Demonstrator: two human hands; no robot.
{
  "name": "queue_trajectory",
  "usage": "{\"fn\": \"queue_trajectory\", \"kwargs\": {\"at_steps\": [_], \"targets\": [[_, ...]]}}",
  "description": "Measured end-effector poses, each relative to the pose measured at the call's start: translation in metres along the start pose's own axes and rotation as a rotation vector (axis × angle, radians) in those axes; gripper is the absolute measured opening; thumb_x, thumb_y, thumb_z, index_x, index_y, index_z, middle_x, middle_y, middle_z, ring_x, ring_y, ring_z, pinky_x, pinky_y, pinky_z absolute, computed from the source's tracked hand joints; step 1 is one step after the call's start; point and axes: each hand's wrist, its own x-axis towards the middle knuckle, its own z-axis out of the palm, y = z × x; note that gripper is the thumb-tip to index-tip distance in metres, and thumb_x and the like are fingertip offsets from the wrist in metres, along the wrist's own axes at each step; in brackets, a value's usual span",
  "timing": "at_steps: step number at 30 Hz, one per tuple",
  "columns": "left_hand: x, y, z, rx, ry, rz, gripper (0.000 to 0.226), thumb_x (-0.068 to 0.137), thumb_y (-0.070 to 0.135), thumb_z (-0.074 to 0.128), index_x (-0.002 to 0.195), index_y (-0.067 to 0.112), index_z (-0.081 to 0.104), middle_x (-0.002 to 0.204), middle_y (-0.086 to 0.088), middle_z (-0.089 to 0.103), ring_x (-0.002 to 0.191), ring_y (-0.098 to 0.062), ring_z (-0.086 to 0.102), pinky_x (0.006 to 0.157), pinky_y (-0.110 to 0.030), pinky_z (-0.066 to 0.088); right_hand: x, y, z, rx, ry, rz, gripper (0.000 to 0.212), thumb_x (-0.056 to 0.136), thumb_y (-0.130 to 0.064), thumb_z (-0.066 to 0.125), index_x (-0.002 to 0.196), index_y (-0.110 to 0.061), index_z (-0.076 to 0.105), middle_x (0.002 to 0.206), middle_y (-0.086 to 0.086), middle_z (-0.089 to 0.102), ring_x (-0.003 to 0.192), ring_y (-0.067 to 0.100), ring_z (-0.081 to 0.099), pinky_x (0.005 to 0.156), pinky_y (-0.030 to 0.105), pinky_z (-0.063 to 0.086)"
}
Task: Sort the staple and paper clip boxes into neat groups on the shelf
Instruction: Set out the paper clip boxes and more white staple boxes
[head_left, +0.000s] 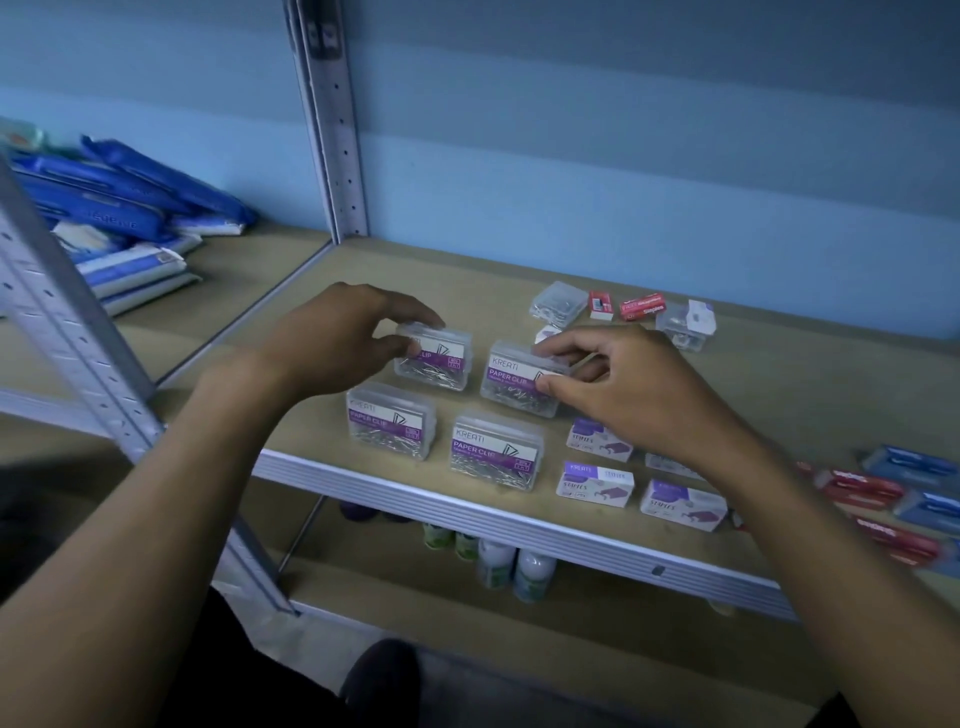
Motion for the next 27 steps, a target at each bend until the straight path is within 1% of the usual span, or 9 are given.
{"fn": "queue_trajectory", "kwargs": {"at_steps": [6, 8, 12, 15, 17, 19, 22, 24, 27], "targets": [[-0.006, -0.009, -0.002, -0.023, -0.038, -0.032, 0.032, 0.093, 0.026, 0.064, 0.121, 0.040, 0.065, 0.126, 0.018, 0.065, 0.117, -0.008, 0.056, 0.100, -0.036, 0.044, -0.001, -0.004, 0.007, 0.044, -0.043, 0.002, 0.029, 0.087, -0.028, 0.076, 0.115, -0.024, 0.074, 0.052, -0.041, 0.050, 0.056, -0.010, 0.056, 0.054, 0.001, 0.036], [-0.007, -0.011, -0.001, -0.027, -0.064, -0.039, 0.032, 0.093, 0.025, 0.064, 0.120, 0.041, 0.065, 0.126, 0.019, 0.065, 0.114, -0.008, 0.056, 0.099, -0.037, 0.045, -0.001, -0.005, 0.009, 0.038, -0.042, 0.002, 0.028, 0.086, -0.029, 0.077, 0.114, -0.026, 0.074, 0.054, -0.036, 0.055, 0.058, -0.012, 0.057, 0.056, 0.001, 0.037], [-0.009, -0.014, 0.000, -0.031, -0.108, -0.061, 0.033, 0.093, 0.026, 0.064, 0.120, 0.044, 0.064, 0.127, 0.019, 0.064, 0.117, -0.009, 0.056, 0.101, -0.038, 0.044, 0.000, -0.006, 0.013, -0.014, -0.057, 0.009, 0.032, 0.084, -0.037, 0.078, 0.116, -0.031, 0.074, 0.077, -0.024, 0.064, 0.072, -0.011, 0.062, 0.061, 0.002, 0.040], [-0.009, -0.013, -0.001, -0.013, -0.110, -0.072, 0.043, 0.090, 0.029, 0.066, 0.130, 0.044, 0.056, 0.132, 0.018, 0.061, 0.120, -0.010, 0.055, 0.102, -0.036, 0.043, 0.000, -0.004, 0.013, -0.003, -0.060, 0.013, 0.037, 0.083, -0.042, 0.078, 0.118, -0.034, 0.071, 0.085, -0.020, 0.066, 0.080, -0.005, 0.065, 0.067, 0.005, 0.042], [-0.010, -0.009, -0.004, 0.002, -0.081, -0.078, 0.054, 0.088, 0.033, 0.068, 0.138, 0.044, 0.049, 0.135, 0.019, 0.057, 0.111, -0.009, 0.057, 0.096, -0.032, 0.044, 0.000, -0.003, 0.009, 0.022, -0.048, 0.019, 0.040, 0.082, -0.049, 0.076, 0.120, -0.039, 0.068, 0.094, -0.020, 0.067, 0.083, -0.004, 0.065, 0.071, 0.011, 0.045], [-0.008, -0.003, -0.006, 0.001, -0.016, -0.050, 0.055, 0.089, 0.036, 0.066, 0.140, 0.042, 0.047, 0.135, 0.019, 0.057, 0.105, -0.004, 0.054, 0.090, -0.026, 0.041, 0.001, 0.001, 0.000, 0.033, -0.024, 0.038, 0.036, 0.084, -0.052, 0.071, 0.118, -0.040, 0.067, 0.099, -0.021, 0.068, 0.079, -0.007, 0.063, 0.069, 0.013, 0.044], [0.000, 0.014, -0.002, -0.007, 0.064, -0.001, 0.047, 0.091, 0.038, 0.062, 0.136, 0.038, 0.052, 0.129, 0.019, 0.061, 0.102, 0.001, 0.050, 0.087, -0.021, 0.035, 0.001, 0.013, -0.016, 0.069, 0.027, 0.099, 0.025, 0.089, -0.040, 0.067, 0.114, -0.036, 0.069, 0.093, -0.020, 0.070, 0.067, -0.008, 0.058, 0.066, 0.015, 0.039], [0.007, 0.025, 0.004, -0.013, 0.074, 0.026, 0.042, 0.092, 0.038, 0.061, 0.133, 0.038, 0.056, 0.126, 0.020, 0.062, 0.104, -0.001, 0.054, 0.089, -0.021, 0.038, -0.001, 0.025, -0.027, 0.025, 0.053, 0.140, 0.021, 0.092, -0.035, 0.062, 0.111, -0.038, 0.070, 0.096, -0.023, 0.070, 0.073, -0.011, 0.058, 0.067, 0.011, 0.039], [0.019, 0.038, 0.013, -0.022, 0.063, 0.067, 0.035, 0.091, 0.037, 0.062, 0.126, 0.037, 0.061, 0.124, 0.018, 0.064, 0.112, -0.005, 0.057, 0.092, -0.022, 0.040, -0.007, 0.046, -0.041, -0.042, 0.053, 0.208, 0.019, 0.094, -0.031, 0.059, 0.107, -0.039, 0.071, 0.101, -0.027, 0.067, 0.077, -0.017, 0.054, 0.064, 0.001, 0.035]]}}
